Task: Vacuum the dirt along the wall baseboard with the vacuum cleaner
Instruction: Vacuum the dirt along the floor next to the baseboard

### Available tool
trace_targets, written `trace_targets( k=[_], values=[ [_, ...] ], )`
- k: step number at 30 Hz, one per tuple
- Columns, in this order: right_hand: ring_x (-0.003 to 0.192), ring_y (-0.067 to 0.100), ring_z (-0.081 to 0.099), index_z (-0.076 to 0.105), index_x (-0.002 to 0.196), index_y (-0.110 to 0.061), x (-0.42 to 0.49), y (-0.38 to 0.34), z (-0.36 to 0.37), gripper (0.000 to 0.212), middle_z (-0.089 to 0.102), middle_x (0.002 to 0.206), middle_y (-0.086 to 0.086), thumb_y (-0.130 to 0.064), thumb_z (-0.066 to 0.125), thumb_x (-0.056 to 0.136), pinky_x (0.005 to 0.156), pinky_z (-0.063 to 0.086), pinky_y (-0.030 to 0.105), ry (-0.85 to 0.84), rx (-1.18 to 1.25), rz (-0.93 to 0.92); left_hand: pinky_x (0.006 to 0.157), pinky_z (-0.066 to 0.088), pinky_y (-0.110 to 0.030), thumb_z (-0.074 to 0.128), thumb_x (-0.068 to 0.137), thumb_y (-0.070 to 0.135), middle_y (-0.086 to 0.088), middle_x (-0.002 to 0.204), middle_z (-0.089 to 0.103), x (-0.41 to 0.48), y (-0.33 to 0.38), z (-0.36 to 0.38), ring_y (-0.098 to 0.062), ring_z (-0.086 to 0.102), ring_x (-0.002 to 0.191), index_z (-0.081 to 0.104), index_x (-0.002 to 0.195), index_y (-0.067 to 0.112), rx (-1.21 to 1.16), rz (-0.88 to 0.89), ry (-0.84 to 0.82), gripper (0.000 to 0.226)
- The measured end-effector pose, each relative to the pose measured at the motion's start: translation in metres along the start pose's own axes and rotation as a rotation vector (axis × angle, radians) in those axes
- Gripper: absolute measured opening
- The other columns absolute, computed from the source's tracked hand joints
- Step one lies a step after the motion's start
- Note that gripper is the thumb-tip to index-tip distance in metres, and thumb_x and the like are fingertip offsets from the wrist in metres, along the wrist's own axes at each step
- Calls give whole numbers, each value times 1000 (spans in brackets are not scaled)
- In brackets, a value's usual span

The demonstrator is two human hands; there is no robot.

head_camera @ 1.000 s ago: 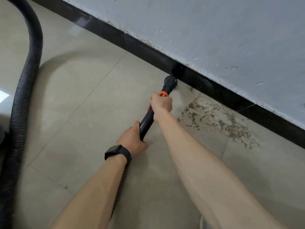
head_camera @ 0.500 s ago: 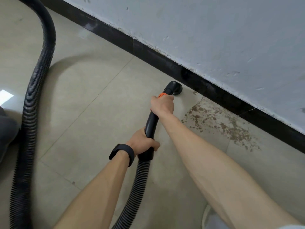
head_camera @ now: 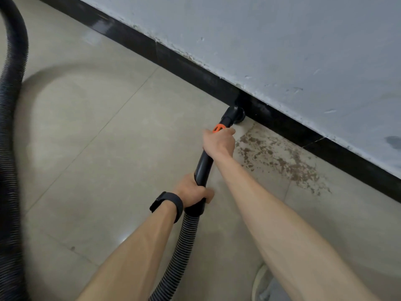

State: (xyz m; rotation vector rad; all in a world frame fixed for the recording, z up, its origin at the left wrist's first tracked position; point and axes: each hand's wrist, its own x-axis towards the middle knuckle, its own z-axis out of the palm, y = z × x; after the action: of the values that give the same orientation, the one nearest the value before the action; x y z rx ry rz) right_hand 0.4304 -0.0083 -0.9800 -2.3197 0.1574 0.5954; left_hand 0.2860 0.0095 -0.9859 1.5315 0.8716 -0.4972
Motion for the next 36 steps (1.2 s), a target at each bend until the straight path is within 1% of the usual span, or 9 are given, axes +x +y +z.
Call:
trace_targets(
  k=[4, 6, 11, 15, 20, 23, 26, 30, 36],
  values=[
    [78, 27, 71, 36, 115, -11, 4, 15, -7, 42, 72, 95, 14, -33, 57, 86, 59, 54, 33, -18, 115, 21, 50, 55, -27, 76, 62, 7, -3, 72, 67, 0, 1, 8, -18, 66, 61, 53, 88, 21, 78, 31, 20, 38],
    [65, 20, 71, 39, 116, -10, 4, 19, -11, 42, 71, 78, 8, -30, 59, 85, 53, 52, 29, -27, 213, 51, 52, 53, -28, 77, 66, 9, -5, 82, 66, -2, 2, 10, -20, 66, 69, 51, 99, 20, 151, 58, 33, 44],
    [45, 13, 65, 52, 120, -3, -10, 19, -11, 48, 63, 51, -5, -23, 64, 78, 57, 56, 34, -57, 530, 173, 50, 43, -24, 79, 72, 20, -1, 88, 59, -15, 3, -8, -16, 59, 72, 46, 111, 21, 408, 126, 88, 52],
    [46, 14, 66, 52, 121, -3, -48, 15, 9, 46, 65, 73, 2, -21, 65, 81, 56, 56, 32, -107, 659, 228, 52, 40, -21, 80, 69, 21, 3, 84, 59, -38, -18, -43, -12, 58, 71, 47, 106, 23, 526, 126, 101, 49],
    [49, 17, 64, 41, 116, -12, -114, 23, 41, 34, 66, 52, -3, -20, 59, 88, 69, 63, 42, -149, 724, 282, 48, 39, -18, 78, 64, 23, 6, 78, 61, -77, -65, -77, -6, 58, 66, 48, 93, 33, 616, 76, 127, 43],
    [51, 17, 65, 37, 116, -15, -148, 28, 53, 33, 70, 69, 5, -19, 57, 90, 64, 60, 36, -172, 739, 311, 45, 38, -18, 76, 61, 25, 6, 73, 64, -96, -90, -92, -7, 61, 60, 50, 84, 33, 634, 30, 150, 35],
    [52, 14, 66, 37, 115, -16, -175, 39, 61, 32, 67, 61, -1, -19, 57, 91, 65, 62, 36, -171, 734, 326, 47, 38, -19, 73, 59, 26, 7, 70, 64, -112, -112, -98, -8, 61, 58, 51, 81, 37, 660, 9, 157, 33],
    [45, 13, 63, 38, 114, -18, -194, 56, 61, 31, 67, 56, -3, -20, 58, 91, 47, 51, 24, -101, 768, 377, 52, 43, -23, 66, 58, 28, 9, 70, 64, -123, -127, -91, -11, 62, 62, 53, 86, 39, 706, 20, 141, 33],
    [35, 16, 51, 44, 103, -11, -188, 75, 37, 27, 56, 60, 1, -10, 62, 83, 43, 49, 27, 42, 902, 448, 56, 39, -27, 62, 71, 40, 12, 71, 53, -123, -120, -58, -18, 56, 67, 43, 90, 38, 920, 172, 116, 27]
  ],
)
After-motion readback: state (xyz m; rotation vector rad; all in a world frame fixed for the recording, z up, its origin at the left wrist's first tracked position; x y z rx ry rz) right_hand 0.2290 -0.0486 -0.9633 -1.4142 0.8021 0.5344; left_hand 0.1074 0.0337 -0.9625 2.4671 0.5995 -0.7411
